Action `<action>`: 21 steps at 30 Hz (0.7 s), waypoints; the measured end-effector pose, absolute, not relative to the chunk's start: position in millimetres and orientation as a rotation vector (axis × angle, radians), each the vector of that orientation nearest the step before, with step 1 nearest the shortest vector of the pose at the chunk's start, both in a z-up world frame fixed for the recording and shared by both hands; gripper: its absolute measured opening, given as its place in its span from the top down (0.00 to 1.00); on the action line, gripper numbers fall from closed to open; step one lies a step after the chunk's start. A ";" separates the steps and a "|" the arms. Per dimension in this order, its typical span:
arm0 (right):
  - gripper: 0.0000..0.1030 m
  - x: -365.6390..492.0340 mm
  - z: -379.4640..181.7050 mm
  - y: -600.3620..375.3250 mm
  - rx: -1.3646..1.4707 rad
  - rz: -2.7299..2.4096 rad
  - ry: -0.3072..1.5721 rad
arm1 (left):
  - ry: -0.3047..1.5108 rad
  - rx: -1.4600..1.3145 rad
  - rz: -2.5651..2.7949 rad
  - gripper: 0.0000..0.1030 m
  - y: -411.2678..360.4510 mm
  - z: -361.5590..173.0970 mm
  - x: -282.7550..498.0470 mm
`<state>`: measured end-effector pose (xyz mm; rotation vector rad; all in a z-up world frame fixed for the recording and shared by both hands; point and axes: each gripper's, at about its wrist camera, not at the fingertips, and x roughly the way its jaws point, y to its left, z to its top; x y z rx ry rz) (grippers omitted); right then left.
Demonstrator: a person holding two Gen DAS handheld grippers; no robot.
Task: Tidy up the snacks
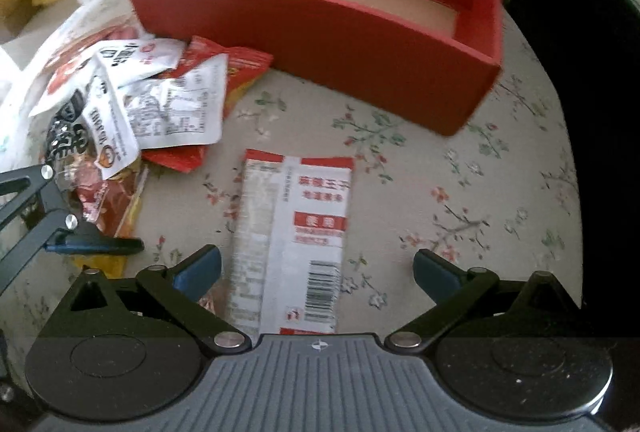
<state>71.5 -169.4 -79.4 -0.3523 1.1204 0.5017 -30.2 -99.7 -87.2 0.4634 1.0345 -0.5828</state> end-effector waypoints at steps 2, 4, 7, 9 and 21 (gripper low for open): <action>0.00 75.3 -82.8 -170.2 -0.339 0.488 1.138 | 1.045 0.464 -0.578 0.17 -102.3 -90.2 -32.2; 0.00 77.6 -82.7 -170.9 -0.333 0.464 1.150 | 1.040 0.484 -0.570 0.17 -106.4 -94.8 -36.2; 0.00 74.9 -82.0 -172.8 -0.343 0.461 1.152 | 1.046 0.471 -0.560 0.16 -107.6 -95.9 -39.1; 0.00 77.9 -82.3 -176.0 -0.354 0.471 1.153 | 1.031 0.470 -0.558 0.14 -108.0 -97.8 -41.9; 0.42 68.1 -62.8 -193.0 -0.306 0.447 1.159 | 1.060 0.368 -0.552 0.56 -99.9 -83.3 -33.8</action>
